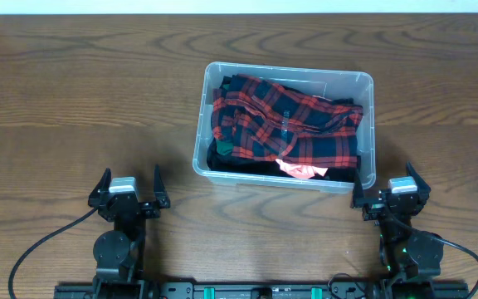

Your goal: Pack container

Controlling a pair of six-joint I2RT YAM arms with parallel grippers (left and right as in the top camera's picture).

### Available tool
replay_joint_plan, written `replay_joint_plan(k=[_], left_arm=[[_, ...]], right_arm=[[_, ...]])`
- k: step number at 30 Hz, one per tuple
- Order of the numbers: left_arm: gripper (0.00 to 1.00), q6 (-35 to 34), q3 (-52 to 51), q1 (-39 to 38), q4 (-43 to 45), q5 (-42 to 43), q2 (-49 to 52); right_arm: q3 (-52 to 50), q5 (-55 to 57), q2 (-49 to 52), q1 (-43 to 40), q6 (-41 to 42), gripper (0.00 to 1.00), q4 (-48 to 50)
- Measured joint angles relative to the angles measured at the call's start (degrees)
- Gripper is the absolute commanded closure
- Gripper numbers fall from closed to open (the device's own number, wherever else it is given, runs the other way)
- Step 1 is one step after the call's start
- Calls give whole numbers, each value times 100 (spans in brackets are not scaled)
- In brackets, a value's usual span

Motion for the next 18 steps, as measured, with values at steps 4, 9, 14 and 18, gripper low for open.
replay_joint_plan(k=[4,9,14,18], left_arm=[[2,24,-2,0,0,0,0],[2,39,0,0,2,0,-4],[2,42,0,0,0,0,-4],[2,42,0,2,2,0,-4]], right_arm=[[0,0,0,0,0,1,0],[0,0,0,0,0,1,0],[0,0,0,0,0,1,0],[0,0,0,0,0,1,0]])
